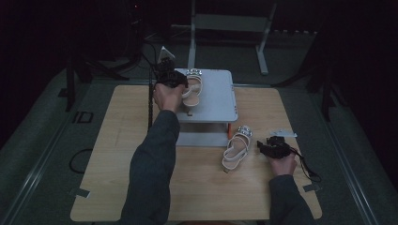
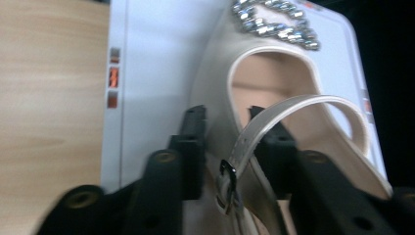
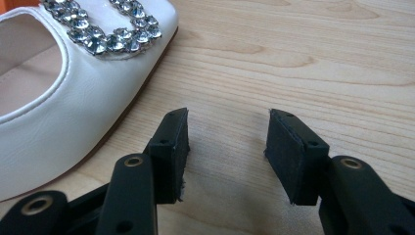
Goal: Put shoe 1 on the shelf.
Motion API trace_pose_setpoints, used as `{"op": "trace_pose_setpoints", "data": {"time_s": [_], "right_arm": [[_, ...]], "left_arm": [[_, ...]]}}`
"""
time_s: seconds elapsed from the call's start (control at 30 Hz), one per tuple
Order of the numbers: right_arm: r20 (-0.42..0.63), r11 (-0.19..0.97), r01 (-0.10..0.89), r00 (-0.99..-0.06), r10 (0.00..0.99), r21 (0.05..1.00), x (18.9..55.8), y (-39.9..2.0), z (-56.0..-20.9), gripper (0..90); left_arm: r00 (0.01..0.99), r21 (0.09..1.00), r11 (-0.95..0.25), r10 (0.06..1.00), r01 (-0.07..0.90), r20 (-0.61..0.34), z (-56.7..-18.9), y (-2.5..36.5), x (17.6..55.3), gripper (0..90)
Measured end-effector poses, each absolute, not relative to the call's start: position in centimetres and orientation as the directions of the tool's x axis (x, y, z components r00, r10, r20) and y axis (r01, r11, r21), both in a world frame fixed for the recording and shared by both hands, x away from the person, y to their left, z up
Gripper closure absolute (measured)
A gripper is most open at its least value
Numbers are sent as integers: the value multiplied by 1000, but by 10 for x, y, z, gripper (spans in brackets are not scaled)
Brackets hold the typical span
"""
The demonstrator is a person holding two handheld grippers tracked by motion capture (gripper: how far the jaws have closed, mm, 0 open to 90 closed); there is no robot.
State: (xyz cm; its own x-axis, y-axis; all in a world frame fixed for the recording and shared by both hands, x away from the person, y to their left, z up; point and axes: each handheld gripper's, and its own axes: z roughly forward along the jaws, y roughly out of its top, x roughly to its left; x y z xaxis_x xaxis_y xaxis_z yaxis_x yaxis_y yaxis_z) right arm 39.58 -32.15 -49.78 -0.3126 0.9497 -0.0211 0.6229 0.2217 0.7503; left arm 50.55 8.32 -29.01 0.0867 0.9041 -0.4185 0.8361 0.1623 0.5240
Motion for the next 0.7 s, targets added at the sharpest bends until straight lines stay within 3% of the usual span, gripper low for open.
{"op": "trace_pose_setpoints", "data": {"time_s": [0.1,0.4,0.7], "right_arm": [[-21,222,623,-313,950,750,396,-322,-498,503],[-21,221,623,-312,950,750,395,-321,-498,502],[-18,219,623,-312,950,751,395,-321,-498,499]], "left_arm": [[101,540,169,895,825,-434,-288,86,503,581],[194,601,172,847,781,-495,-277,100,495,537],[248,668,135,860,732,-446,-266,118,481,525]]}}
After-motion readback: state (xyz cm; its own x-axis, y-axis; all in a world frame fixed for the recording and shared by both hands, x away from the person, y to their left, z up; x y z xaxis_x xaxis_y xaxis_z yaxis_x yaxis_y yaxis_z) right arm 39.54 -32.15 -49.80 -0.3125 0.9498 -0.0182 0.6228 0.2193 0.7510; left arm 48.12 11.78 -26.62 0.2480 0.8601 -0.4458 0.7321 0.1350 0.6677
